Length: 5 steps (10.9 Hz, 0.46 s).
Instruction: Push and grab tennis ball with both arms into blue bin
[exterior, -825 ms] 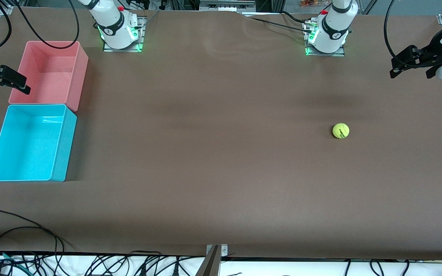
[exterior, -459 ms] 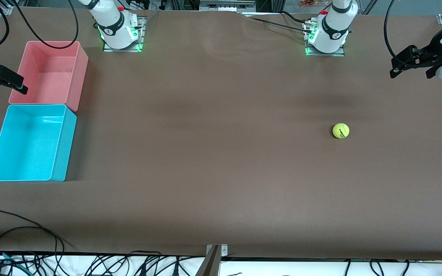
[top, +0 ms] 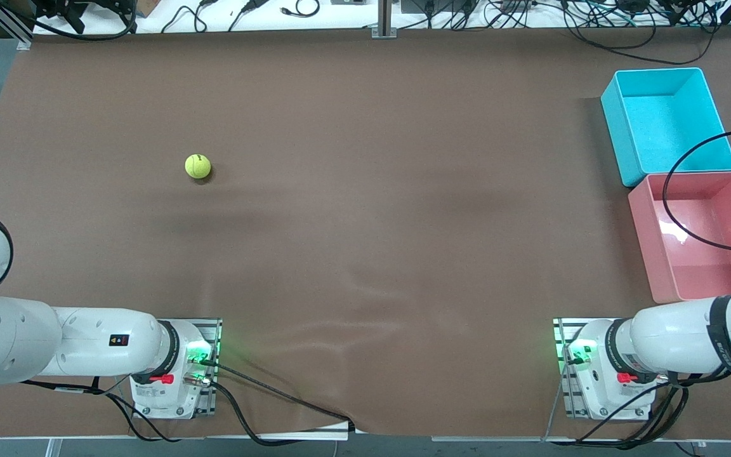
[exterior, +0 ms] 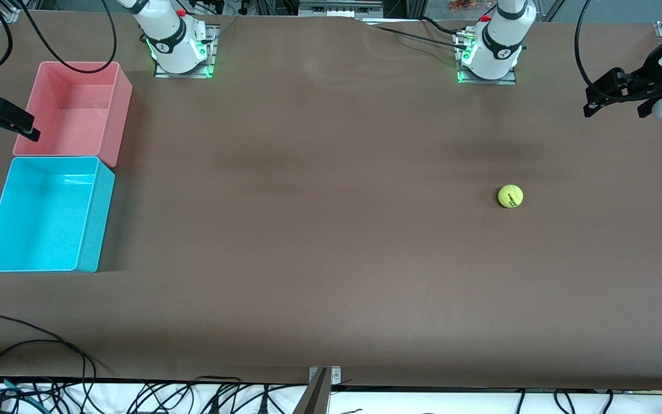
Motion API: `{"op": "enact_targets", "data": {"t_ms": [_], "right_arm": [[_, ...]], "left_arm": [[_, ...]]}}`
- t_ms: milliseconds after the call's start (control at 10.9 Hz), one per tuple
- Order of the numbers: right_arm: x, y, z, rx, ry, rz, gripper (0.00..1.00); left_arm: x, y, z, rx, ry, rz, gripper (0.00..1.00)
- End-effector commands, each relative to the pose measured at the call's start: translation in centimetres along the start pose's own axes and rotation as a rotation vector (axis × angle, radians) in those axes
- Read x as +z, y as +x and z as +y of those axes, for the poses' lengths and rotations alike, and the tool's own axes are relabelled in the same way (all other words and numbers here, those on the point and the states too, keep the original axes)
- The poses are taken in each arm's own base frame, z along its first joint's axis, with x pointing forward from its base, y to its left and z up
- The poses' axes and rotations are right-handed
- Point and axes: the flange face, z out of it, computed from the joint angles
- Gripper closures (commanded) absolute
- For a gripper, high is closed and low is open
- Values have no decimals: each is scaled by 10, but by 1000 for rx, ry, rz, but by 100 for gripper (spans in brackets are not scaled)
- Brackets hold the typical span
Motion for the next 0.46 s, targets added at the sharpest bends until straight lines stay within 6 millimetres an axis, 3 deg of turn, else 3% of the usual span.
{"op": "enact_targets", "data": {"t_ms": [0, 367], "right_arm": [[-5, 2, 1, 5, -10, 3, 0], [-3, 5, 6, 11, -29, 9, 0]], "left_arm": [[-4, -1, 1, -5, -16, -6, 0], [-4, -1, 1, -5, -16, -6, 0]]}}
